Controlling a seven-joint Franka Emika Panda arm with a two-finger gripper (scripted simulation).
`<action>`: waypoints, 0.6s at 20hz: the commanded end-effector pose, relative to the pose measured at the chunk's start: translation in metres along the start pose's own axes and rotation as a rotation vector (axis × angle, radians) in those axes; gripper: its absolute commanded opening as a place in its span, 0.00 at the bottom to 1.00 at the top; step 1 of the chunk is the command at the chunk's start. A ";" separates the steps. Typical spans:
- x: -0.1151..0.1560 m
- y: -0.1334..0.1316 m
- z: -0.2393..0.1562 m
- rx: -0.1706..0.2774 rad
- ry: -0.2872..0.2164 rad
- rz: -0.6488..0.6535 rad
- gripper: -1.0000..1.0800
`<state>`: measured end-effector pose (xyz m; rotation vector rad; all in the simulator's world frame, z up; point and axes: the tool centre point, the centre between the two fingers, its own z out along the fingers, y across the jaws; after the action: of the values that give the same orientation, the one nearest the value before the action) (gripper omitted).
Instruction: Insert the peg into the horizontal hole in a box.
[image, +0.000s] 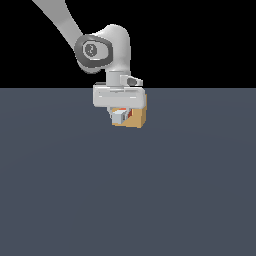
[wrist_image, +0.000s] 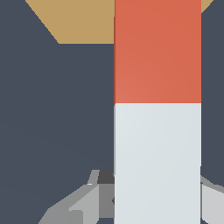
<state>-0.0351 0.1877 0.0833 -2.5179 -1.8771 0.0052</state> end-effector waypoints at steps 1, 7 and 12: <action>0.001 0.001 -0.003 -0.004 0.004 -0.003 0.00; 0.002 0.001 -0.002 -0.002 0.002 -0.002 0.00; 0.015 0.000 -0.002 -0.002 0.002 -0.002 0.00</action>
<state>-0.0321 0.1967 0.0837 -2.5168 -1.8786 0.0047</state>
